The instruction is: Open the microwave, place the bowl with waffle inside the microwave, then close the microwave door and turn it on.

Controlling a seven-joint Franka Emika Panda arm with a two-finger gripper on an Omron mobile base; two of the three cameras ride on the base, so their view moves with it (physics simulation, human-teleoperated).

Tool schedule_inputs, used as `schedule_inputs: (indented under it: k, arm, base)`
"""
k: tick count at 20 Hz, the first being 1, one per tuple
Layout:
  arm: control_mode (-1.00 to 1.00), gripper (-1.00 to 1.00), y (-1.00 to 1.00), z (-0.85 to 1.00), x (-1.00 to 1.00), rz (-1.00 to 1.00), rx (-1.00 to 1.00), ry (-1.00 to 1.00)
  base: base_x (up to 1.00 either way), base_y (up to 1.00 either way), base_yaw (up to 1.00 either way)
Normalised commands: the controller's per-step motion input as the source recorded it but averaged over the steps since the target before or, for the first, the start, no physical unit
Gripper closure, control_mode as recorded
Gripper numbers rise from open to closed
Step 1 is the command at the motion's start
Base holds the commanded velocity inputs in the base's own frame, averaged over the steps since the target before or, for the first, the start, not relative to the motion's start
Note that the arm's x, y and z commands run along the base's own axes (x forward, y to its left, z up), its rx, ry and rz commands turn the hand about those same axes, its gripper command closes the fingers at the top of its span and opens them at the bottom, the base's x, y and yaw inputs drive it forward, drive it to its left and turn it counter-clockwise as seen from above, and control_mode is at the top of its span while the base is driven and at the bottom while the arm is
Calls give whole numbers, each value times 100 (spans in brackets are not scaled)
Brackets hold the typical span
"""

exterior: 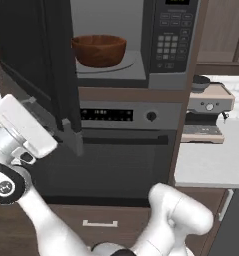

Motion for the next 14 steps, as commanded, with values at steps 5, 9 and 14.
schedule_inputs:
  k: [5, 9, 14]
  arm:
    - [-100, -100, -100, 22, -7, 6, 52, 0]
    - [-100, -100, -100, 60, 0, 1, 47, 2]
    - [-100, -100, -92, 65, 3, 0, 45, 6]
  base:
    - [0, 0, 0]
    - [0, 0, 0]
    - [0, 0, 0]
